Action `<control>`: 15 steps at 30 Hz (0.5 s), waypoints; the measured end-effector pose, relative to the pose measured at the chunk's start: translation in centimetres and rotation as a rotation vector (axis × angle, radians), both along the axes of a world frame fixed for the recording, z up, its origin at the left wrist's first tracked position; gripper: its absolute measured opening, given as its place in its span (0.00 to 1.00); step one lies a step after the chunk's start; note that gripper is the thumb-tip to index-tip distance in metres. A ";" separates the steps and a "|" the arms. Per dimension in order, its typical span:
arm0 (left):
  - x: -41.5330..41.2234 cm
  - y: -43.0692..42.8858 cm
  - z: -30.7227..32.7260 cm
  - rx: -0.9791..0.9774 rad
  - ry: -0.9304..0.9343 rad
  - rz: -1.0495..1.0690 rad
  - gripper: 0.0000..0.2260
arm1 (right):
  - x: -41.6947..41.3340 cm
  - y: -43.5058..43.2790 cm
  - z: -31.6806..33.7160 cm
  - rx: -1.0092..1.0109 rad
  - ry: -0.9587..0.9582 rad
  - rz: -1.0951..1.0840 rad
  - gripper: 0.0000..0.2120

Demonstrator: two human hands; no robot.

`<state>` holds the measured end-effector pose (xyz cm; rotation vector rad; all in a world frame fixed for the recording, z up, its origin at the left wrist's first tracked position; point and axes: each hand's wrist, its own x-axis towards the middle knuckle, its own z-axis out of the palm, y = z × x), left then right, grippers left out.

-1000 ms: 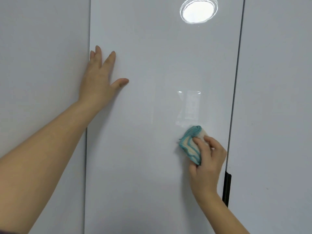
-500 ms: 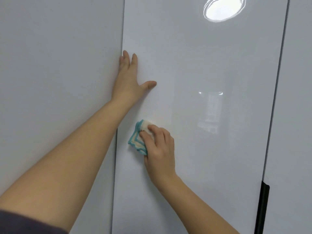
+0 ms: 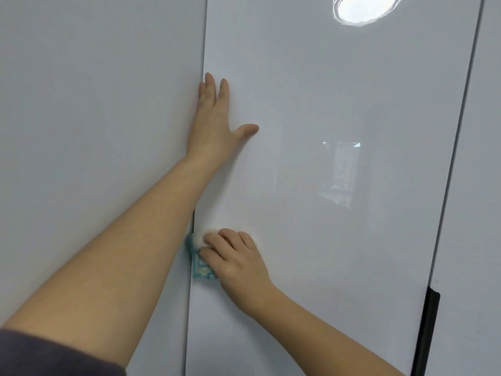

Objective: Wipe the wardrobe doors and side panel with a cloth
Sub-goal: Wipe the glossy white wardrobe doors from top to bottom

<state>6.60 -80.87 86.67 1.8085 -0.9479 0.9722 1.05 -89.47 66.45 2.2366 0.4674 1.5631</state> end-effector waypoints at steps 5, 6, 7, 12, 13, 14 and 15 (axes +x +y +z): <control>-0.1 -0.1 -0.4 -0.015 -0.017 0.035 0.40 | -3.2 -2.6 -0.5 0.019 -0.078 -0.012 0.11; -0.1 -0.2 -0.7 -0.021 -0.024 0.041 0.39 | -4.1 -3.2 -0.6 0.039 -0.094 -0.014 0.13; -0.1 -0.2 -0.9 -0.027 -0.033 0.048 0.38 | -4.9 -3.9 -0.6 0.058 -0.103 -0.019 0.15; 0.1 -0.1 -1.5 -0.020 -0.060 0.088 0.37 | -9.5 -8.1 -1.1 0.128 -0.127 -0.036 0.14; 0.0 -0.2 -1.7 -0.017 -0.063 0.093 0.37 | -10.4 -9.0 -1.3 0.142 -0.134 -0.042 0.11; -0.1 -0.1 -1.8 -0.015 -0.067 0.100 0.36 | -11.2 -9.9 -1.5 0.158 -0.136 -0.047 0.09; -0.2 -0.1 -2.0 -0.015 -0.070 0.104 0.36 | -12.1 -10.7 -1.7 0.178 -0.133 -0.056 0.08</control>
